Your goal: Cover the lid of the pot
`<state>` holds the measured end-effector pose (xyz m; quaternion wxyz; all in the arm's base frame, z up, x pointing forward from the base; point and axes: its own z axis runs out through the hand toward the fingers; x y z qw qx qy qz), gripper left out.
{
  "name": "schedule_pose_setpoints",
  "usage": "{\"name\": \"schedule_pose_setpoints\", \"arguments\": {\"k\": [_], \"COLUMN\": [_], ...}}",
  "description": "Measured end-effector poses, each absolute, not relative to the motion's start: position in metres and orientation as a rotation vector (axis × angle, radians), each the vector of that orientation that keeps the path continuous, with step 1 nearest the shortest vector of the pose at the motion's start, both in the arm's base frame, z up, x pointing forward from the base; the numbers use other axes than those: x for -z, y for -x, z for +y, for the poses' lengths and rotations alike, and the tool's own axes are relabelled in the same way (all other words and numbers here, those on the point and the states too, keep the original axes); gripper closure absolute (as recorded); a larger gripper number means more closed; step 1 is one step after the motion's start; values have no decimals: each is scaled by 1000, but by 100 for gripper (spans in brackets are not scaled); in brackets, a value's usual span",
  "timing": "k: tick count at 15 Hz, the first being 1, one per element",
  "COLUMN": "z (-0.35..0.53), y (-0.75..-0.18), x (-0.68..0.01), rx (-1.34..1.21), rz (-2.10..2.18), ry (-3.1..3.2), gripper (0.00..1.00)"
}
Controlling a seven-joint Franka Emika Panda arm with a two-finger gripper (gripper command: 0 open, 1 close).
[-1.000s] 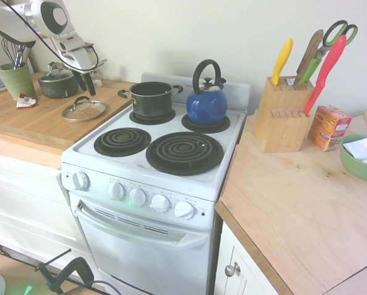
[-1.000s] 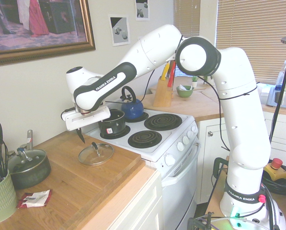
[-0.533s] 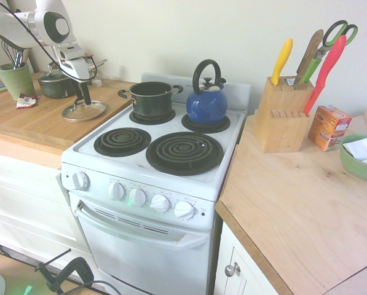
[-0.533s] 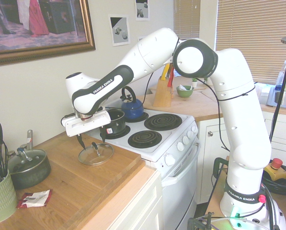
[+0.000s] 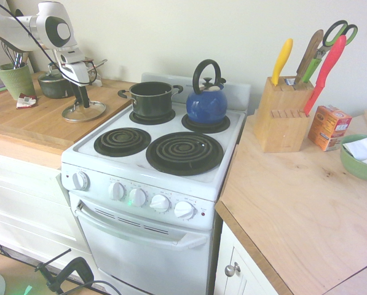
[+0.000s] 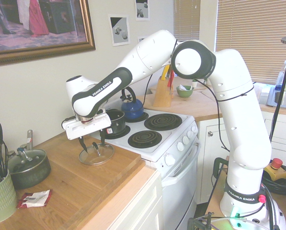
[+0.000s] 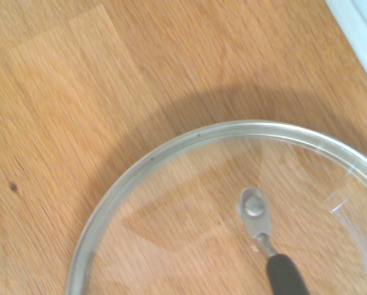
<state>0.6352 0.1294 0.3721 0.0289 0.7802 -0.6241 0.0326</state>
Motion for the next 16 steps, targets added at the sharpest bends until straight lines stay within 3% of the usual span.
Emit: {"name": "schedule_pose_setpoints", "arguments": {"k": [16], "z": [111], "y": [-638], "x": [-375], "rx": [-91], "rz": [-1942], "ry": [-2401], "gripper": [100]}}
